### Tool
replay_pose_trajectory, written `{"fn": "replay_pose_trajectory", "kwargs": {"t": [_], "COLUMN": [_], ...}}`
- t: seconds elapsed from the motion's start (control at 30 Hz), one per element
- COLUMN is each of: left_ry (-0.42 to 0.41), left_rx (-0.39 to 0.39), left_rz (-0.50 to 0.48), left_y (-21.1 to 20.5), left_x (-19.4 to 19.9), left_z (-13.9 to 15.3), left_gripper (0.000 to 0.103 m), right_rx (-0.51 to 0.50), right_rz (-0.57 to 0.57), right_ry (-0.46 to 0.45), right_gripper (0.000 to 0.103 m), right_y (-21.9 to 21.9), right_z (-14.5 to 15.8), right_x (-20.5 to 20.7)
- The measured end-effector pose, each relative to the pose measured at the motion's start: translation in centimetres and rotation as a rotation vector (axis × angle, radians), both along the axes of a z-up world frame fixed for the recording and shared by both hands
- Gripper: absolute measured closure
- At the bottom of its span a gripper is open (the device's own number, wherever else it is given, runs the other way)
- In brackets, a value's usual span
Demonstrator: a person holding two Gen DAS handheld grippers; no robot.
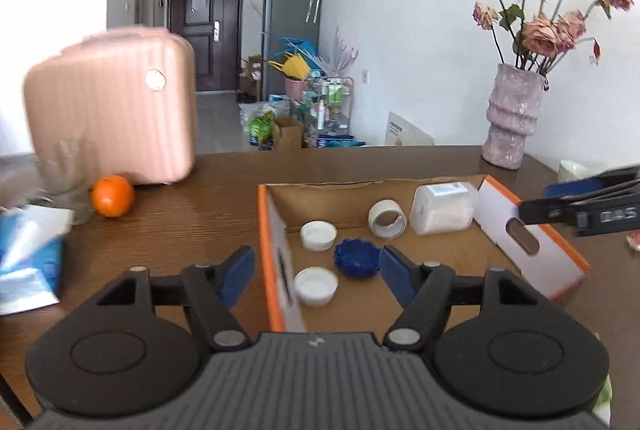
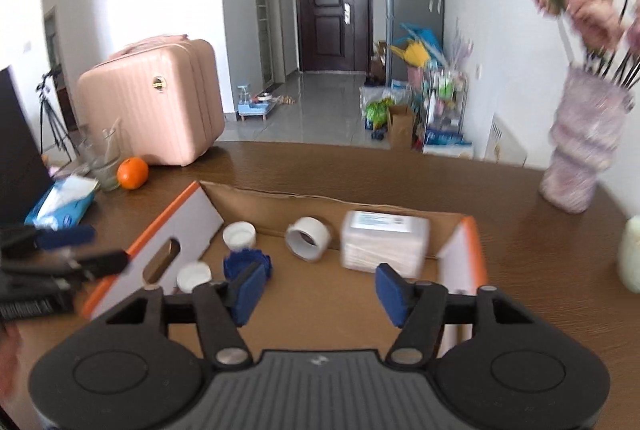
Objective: Organize rigid objects
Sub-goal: 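Withdraw both tools from the box back over the table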
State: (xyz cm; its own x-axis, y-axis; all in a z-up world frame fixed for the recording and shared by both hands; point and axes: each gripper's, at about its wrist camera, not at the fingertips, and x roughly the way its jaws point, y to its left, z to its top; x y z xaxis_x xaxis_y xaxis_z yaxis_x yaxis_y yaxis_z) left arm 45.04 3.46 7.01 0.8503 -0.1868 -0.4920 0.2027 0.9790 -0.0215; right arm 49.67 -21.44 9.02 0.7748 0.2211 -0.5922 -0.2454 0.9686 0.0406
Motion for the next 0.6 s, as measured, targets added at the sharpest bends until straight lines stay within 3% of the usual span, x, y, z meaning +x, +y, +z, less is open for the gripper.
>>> {"fn": "replay_pose_trajectory", "kwargs": {"t": [0.07,0.17,0.27,0.37,0.47,0.6], "left_ry": [-0.034,-0.11,-0.216,-0.297,-0.312,-0.274], "left_rx": [0.038,0.061,0.109,0.181,0.139,0.067], "left_rz": [0.034,0.081,0.12,0.103,0.084,0.046], "left_y": [0.0,-0.1,-1.1,-2.6,-3.6,-4.5], "left_x": [-2.5,-7.1,-12.6,-18.2,-23.3,-28.9], "left_z": [1.1,2.4,2.1,0.7,-1.0,-4.4], "left_gripper": [0.031,0.019,0.015,0.011,0.008,0.005], "right_rx": [-0.045,-0.111,-0.186,-0.197,-0.118,-0.08], "right_rz": [0.019,0.045,0.038,0.037,0.066,0.076], "right_ry": [-0.036,-0.129,-0.328,-0.462,-0.465,-0.439], "right_gripper": [0.042,0.04,0.037,0.025,0.018,0.018], "right_y": [-0.8,-1.4,-1.3,-1.2,-1.8,-1.7], "right_z": [0.8,1.4,1.3,0.5,-1.0,-4.3], "right_x": [-2.7,-7.6,-13.9,-19.9,-24.8,-30.5]}}
